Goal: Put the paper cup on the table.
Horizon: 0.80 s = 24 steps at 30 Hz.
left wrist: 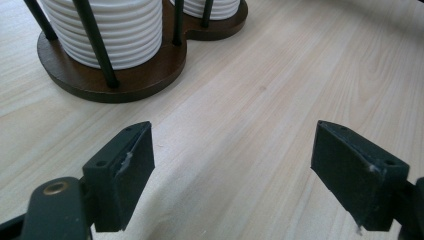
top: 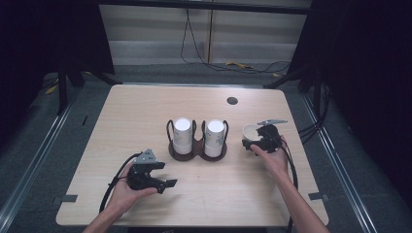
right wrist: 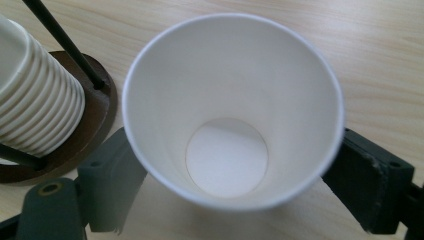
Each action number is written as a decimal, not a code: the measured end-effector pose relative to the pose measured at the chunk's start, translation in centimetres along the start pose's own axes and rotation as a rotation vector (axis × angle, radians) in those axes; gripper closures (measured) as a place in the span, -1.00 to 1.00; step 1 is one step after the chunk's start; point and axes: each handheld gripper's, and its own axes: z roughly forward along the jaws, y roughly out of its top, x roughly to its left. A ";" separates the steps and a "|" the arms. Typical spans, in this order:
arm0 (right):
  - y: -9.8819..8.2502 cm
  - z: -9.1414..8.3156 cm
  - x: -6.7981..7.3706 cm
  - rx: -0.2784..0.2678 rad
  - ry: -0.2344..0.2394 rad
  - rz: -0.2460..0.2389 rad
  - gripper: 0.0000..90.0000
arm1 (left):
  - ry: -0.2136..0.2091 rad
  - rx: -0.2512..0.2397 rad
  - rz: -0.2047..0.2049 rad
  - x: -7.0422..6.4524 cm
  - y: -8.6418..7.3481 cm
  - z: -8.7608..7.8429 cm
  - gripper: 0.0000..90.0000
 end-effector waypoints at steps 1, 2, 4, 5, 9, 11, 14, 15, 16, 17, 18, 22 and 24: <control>-0.2 -0.1 -0.1 -0.002 -0.001 0.008 -0.68 | 0.002 0.001 0.001 0.1 0.0 0.0 -0.61; -0.3 -0.3 -0.3 -0.003 0.004 0.024 -0.69 | 0.002 0.001 0.001 0.1 0.0 0.0 -0.61; -0.6 -0.7 -0.4 -0.013 0.008 0.041 -0.68 | 0.007 0.003 0.002 0.0 0.1 0.0 -0.61; -0.7 -0.9 -0.5 -0.023 0.014 0.044 -0.68 | 0.006 0.006 0.004 0.1 0.1 0.0 -0.61; -1.3 -1.9 -0.7 -0.054 0.040 0.066 -0.61 | 0.011 0.001 -0.005 0.1 0.1 -0.1 -0.61; -1.7 -2.4 -0.7 -0.082 0.060 0.086 -0.59 | 0.012 0.001 -0.012 0.1 0.2 -0.1 -0.59; -2.5 -3.2 -0.5 -0.106 0.068 0.097 -0.56 | 0.011 0.000 -0.010 0.0 0.3 -0.1 -0.58; -2.7 -3.3 -0.4 -0.108 0.069 0.100 -0.56 | 0.011 0.000 -0.009 0.0 0.3 -0.2 -0.57; -2.9 -3.6 -0.3 -0.112 0.067 0.094 -0.55 | 0.012 0.002 -0.011 0.0 0.2 -0.2 -0.57; -3.1 -3.9 -0.1 -0.114 0.069 0.093 -0.55 | 0.013 0.005 -0.011 0.0 0.2 -0.3 -0.57; -3.3 -4.2 0.1 -0.116 0.075 0.096 -0.54 | 0.014 0.002 -0.015 0.0 0.2 -0.3 -0.57; -4.2 -5.5 0.9 -0.132 0.129 0.104 -0.49 | 0.018 -0.004 -0.029 0.1 0.2 -0.3 -0.55; -4.5 -6.3 1.5 -0.144 0.139 0.099 -0.49 | 0.020 -0.004 -0.032 0.1 0.3 -0.2 -0.55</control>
